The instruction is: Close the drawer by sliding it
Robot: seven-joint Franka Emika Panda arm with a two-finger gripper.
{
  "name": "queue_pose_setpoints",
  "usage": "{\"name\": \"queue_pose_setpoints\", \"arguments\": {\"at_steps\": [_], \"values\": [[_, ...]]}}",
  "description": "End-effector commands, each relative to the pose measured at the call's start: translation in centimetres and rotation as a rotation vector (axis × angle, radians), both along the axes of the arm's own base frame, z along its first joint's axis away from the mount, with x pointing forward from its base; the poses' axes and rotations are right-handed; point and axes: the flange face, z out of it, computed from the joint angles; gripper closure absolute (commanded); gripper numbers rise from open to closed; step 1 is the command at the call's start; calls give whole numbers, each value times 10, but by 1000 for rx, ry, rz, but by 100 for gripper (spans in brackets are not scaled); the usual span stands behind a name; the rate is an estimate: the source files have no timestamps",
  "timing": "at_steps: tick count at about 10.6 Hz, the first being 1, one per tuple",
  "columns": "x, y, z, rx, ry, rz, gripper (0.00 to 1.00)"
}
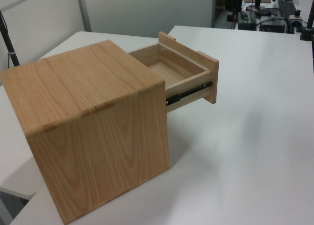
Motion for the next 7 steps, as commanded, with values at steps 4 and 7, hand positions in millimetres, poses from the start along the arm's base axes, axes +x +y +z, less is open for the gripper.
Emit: {"name": "queue_pose_setpoints", "arguments": {"at_steps": [4,7], "values": [[3,-3,-4,12,-6,-30,0],[2,-6,-6,4,4,-32,0]]}}
